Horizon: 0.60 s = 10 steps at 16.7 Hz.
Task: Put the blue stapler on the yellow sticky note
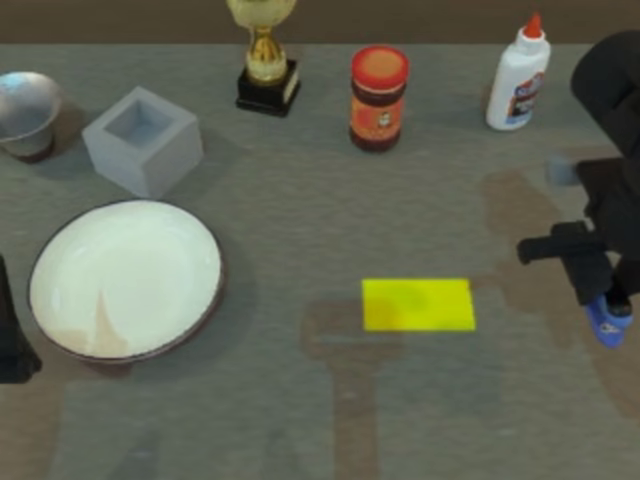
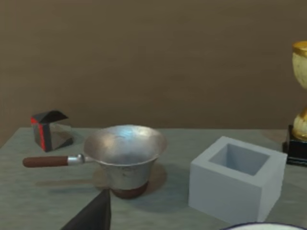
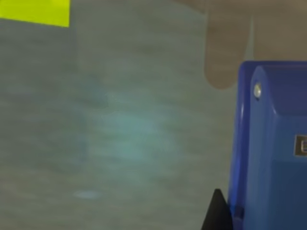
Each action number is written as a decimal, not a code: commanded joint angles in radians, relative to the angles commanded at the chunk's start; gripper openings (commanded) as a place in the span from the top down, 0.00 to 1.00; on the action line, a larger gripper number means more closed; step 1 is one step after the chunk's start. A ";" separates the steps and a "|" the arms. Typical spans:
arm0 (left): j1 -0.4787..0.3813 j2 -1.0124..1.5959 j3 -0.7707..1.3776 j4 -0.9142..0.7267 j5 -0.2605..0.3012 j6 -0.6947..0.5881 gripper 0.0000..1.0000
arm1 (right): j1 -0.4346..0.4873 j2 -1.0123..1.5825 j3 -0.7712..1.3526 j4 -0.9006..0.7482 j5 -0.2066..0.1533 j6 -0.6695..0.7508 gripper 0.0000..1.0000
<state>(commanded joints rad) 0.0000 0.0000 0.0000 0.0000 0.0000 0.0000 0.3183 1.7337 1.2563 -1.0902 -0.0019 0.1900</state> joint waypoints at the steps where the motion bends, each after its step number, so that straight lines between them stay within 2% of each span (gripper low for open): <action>1: 0.000 0.000 0.000 0.000 0.000 0.000 0.00 | 0.000 0.000 0.000 0.000 0.000 0.000 1.00; 6: 0.000 0.000 0.000 0.000 0.000 0.000 0.00 | 0.008 0.025 0.026 -0.009 0.000 -0.033 1.00; 10: 0.000 0.000 0.000 0.000 0.000 0.000 0.00 | 0.056 0.120 0.158 -0.061 -0.001 -0.225 1.00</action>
<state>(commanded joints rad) 0.0000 0.0000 0.0000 0.0000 0.0000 0.0000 0.3747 1.8537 1.4146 -1.1511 -0.0025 -0.0351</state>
